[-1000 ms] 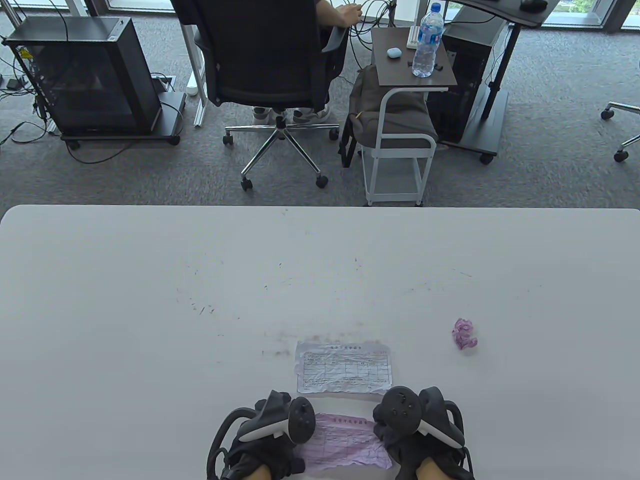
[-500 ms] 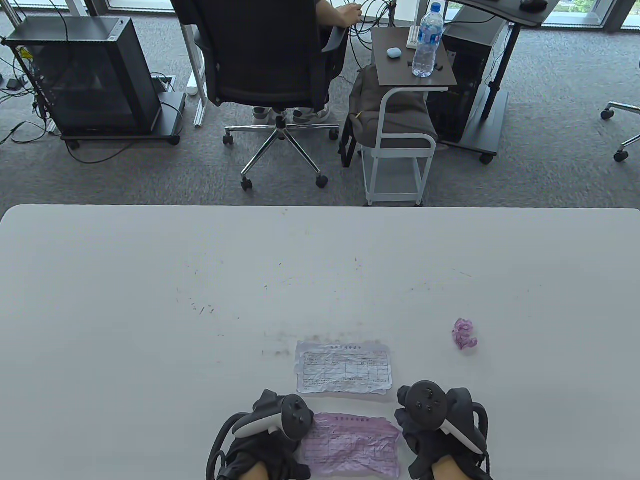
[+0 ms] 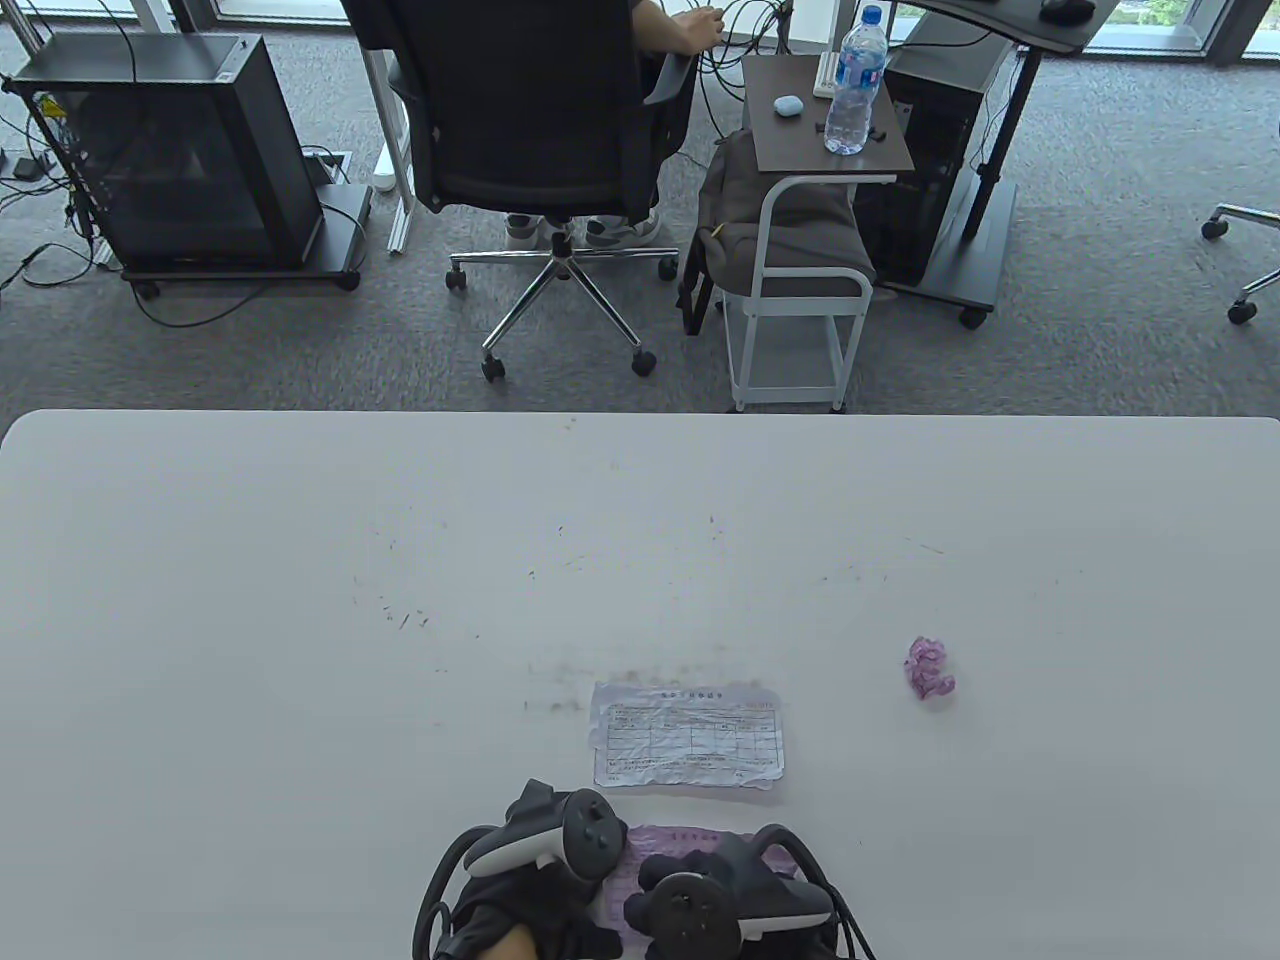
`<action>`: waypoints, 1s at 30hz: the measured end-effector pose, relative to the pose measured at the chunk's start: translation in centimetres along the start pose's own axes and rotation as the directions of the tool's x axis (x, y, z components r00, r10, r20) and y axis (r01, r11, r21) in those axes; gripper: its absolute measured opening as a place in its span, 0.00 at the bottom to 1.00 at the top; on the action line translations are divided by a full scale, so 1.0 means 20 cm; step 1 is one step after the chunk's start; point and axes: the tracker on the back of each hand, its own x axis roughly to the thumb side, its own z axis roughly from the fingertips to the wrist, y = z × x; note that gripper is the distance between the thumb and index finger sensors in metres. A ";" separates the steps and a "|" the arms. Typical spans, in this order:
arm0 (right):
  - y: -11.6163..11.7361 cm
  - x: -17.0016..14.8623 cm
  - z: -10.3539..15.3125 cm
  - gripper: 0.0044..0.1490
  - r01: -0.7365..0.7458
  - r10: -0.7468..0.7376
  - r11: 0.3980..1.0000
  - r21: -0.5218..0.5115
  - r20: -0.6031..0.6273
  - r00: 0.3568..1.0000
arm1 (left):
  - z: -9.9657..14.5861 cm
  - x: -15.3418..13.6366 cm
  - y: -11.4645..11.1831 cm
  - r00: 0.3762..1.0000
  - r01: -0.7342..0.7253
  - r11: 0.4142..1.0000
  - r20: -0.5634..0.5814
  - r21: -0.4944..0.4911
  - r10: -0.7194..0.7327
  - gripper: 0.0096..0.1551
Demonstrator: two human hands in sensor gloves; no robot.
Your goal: Flatten crumpled invoices and stack
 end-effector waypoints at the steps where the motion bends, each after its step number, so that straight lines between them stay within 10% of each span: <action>1: 0.00 0.00 0.00 0.30 -0.008 0.009 1.000 0.024 -0.021 1.000 | 0.00 0.00 0.00 1.000 0.000 1.000 0.002 0.001 0.000 0.56; 20: -0.03 -0.38 0.18 0.21 0.347 -0.275 0.933 0.093 -0.437 0.856 | 0.00 0.01 0.00 1.000 -0.004 1.000 -0.003 -0.002 0.004 0.57; 26: -0.06 -0.53 0.35 0.23 0.409 -0.388 0.910 -0.072 -0.497 0.776 | 0.00 0.01 0.00 1.000 -0.005 1.000 -0.004 0.001 0.005 0.57; 30: -0.18 -0.48 0.43 0.24 0.236 -0.368 0.912 -0.334 -0.419 0.830 | 0.00 0.01 0.00 1.000 -0.004 1.000 -0.004 -0.002 0.004 0.57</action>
